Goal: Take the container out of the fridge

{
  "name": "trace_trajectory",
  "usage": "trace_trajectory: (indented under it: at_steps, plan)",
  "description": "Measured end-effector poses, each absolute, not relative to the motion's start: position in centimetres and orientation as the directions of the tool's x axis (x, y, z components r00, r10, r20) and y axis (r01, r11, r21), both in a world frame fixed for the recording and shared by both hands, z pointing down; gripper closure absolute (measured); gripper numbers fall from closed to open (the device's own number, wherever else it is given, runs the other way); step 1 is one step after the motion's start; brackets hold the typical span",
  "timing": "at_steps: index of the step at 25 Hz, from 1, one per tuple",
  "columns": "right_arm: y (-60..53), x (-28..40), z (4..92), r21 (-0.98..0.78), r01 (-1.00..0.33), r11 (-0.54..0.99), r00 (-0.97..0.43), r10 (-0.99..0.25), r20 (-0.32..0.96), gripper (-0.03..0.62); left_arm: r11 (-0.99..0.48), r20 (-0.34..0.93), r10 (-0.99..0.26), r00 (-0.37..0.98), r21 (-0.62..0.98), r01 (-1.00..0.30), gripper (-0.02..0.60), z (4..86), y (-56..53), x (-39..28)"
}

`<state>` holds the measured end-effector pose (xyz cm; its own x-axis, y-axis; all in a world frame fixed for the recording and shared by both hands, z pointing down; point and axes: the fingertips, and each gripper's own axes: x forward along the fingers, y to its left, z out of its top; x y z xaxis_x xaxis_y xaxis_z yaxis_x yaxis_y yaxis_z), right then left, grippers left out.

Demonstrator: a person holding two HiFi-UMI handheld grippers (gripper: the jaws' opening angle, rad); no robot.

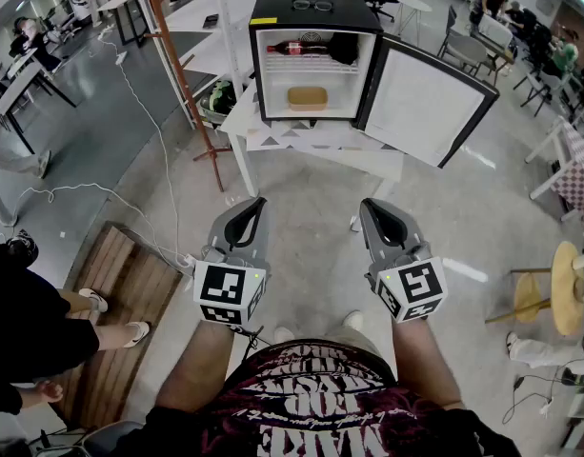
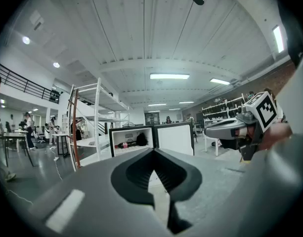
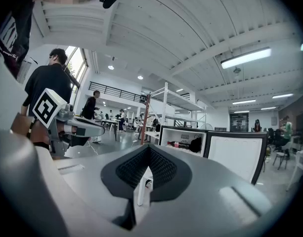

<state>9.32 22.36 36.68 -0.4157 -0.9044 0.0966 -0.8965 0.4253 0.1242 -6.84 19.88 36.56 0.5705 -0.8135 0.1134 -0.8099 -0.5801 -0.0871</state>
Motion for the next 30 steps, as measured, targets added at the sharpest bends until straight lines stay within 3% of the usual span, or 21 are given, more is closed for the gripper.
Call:
trace_trajectory:
  at_steps: [30]
  plan:
    - [22.8,7.2,37.7,0.071,-0.912,0.405,-0.392,-0.908,0.147,0.571,-0.572,0.134,-0.815,0.563,-0.036,-0.819,0.58,38.6,20.7,-10.7]
